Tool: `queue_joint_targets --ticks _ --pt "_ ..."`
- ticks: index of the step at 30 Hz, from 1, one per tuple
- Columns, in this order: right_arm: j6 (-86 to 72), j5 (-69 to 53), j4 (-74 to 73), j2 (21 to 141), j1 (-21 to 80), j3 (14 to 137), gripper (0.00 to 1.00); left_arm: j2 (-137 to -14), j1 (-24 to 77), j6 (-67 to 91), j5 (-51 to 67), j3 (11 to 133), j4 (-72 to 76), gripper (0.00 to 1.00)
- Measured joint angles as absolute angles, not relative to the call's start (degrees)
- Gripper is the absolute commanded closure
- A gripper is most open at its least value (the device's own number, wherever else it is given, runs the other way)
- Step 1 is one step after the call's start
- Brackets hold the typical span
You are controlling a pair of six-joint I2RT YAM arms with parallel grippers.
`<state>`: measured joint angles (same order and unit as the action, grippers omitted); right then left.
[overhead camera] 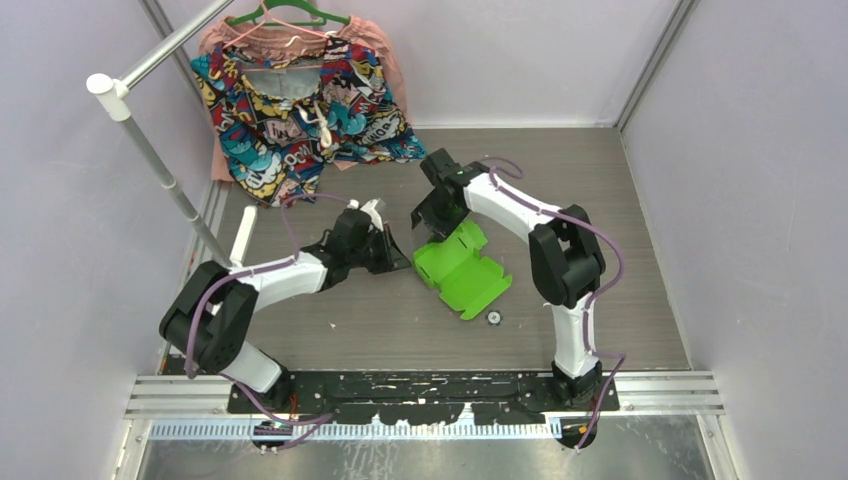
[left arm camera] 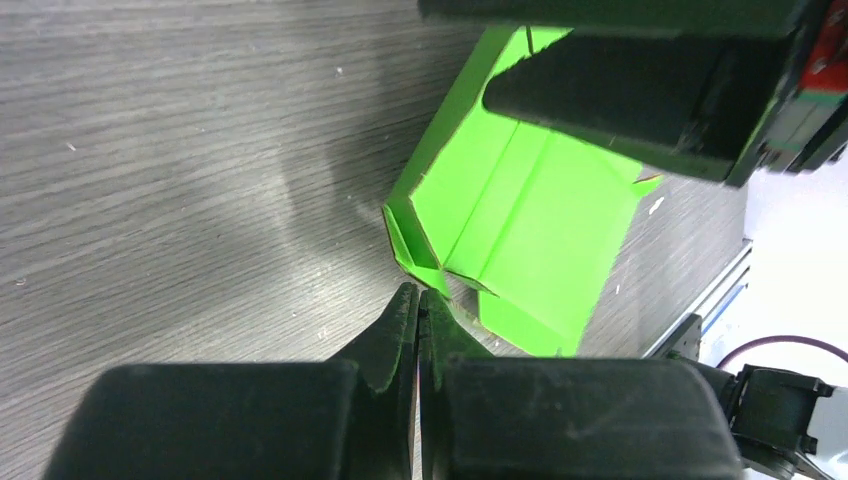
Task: Fold the paper box
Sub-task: Fold the paper box at the center of the board.
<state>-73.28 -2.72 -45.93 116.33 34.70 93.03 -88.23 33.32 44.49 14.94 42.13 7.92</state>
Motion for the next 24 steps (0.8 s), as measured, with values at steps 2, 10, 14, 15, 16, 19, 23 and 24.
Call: queue_joint_targets --ticks 2,10,14,15,16,19,23,24 --pt "-71.13 -2.90 -45.95 115.22 33.80 94.54 0.42 -86.83 33.23 44.47 14.70 42.13 7.70 1.00" --pt "-54.48 -5.34 -44.53 109.12 28.82 95.11 0.32 -83.31 32.82 44.49 14.31 42.19 4.86 1.00" --pt "-47.31 -6.70 -36.86 102.02 24.14 82.37 0.33 -82.04 32.75 44.62 14.26 42.19 2.44 1.00" --pt "-46.04 -6.42 -35.00 99.83 23.03 77.73 0.33 -81.30 32.75 44.75 14.26 42.13 1.74 1.00" --pt "-44.97 -5.80 -34.11 98.06 21.87 73.82 0.33 -80.34 32.75 44.88 14.20 41.95 1.15 1.00" --pt "-43.05 -4.05 -31.22 95.44 19.97 66.59 0.34 -77.25 32.75 45.25 13.89 41.17 -0.82 1.00" --pt "-41.32 -3.53 -24.58 94.08 19.05 61.63 0.36 -75.26 32.75 46.19 13.43 39.92 -2.81 1.00" --pt "-40.84 -3.75 -22.06 93.54 18.52 60.29 0.36 -75.29 32.75 46.33 13.41 39.77 -3.40 1.00"
